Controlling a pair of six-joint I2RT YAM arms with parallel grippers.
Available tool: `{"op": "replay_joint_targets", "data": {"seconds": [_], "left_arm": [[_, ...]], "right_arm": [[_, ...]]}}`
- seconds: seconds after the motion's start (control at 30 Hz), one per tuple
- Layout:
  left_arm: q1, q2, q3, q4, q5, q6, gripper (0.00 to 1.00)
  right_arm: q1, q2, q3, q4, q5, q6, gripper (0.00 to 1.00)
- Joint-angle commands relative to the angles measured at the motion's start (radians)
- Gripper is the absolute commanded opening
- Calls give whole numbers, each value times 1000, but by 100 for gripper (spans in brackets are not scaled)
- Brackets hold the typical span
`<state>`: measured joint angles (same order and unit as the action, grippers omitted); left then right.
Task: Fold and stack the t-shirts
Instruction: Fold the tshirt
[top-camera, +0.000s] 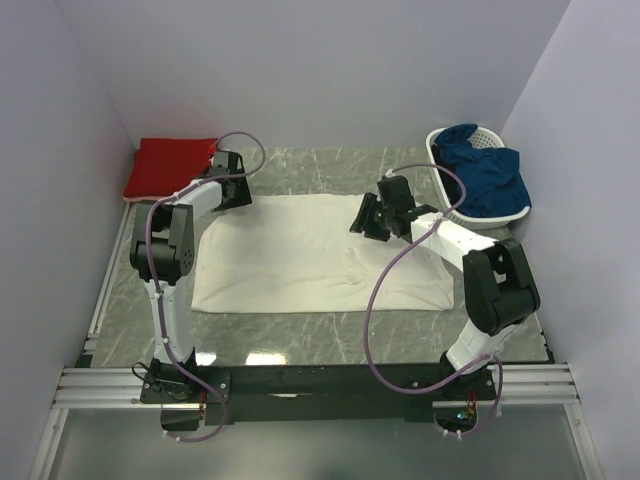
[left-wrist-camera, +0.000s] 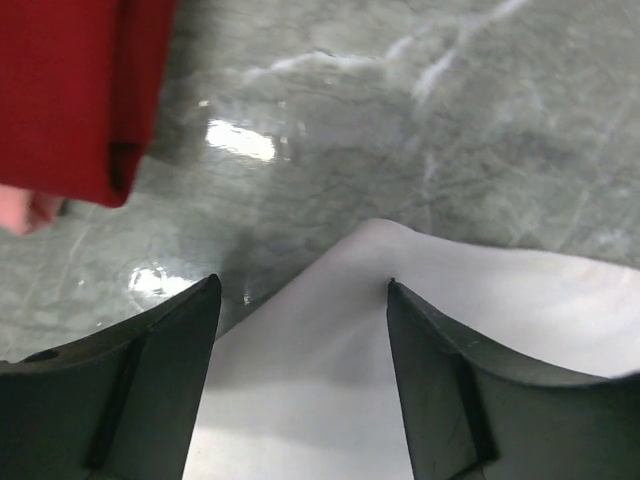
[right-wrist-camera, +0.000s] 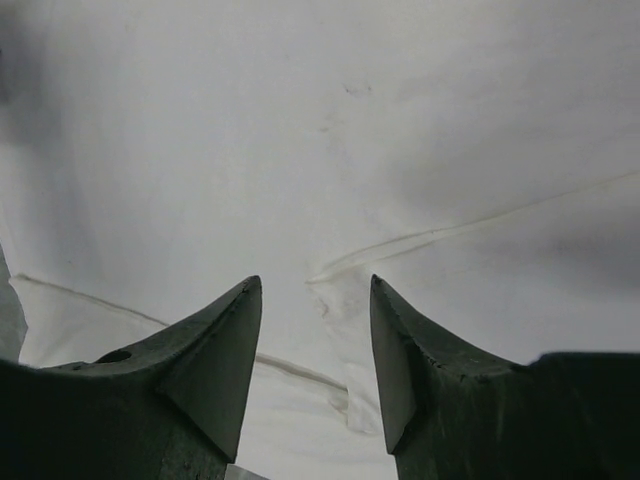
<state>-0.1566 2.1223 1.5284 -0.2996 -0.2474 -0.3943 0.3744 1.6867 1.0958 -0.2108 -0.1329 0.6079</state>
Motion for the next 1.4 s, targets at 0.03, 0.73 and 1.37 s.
{"op": "replay_joint_targets", "data": {"seconds": [0.03, 0.73, 1.37], "left_arm": [[9, 8, 50, 24, 121, 55, 69], [-46, -234, -177, 112, 313, -9, 1], [-264, -485, -528, 241, 255, -109, 44]], "right_arm": [[-8, -64, -19, 8, 3, -19, 54], [-11, -199, -108, 7, 38, -16, 52], [-11, -306, -238, 33, 38, -16, 52]]}}
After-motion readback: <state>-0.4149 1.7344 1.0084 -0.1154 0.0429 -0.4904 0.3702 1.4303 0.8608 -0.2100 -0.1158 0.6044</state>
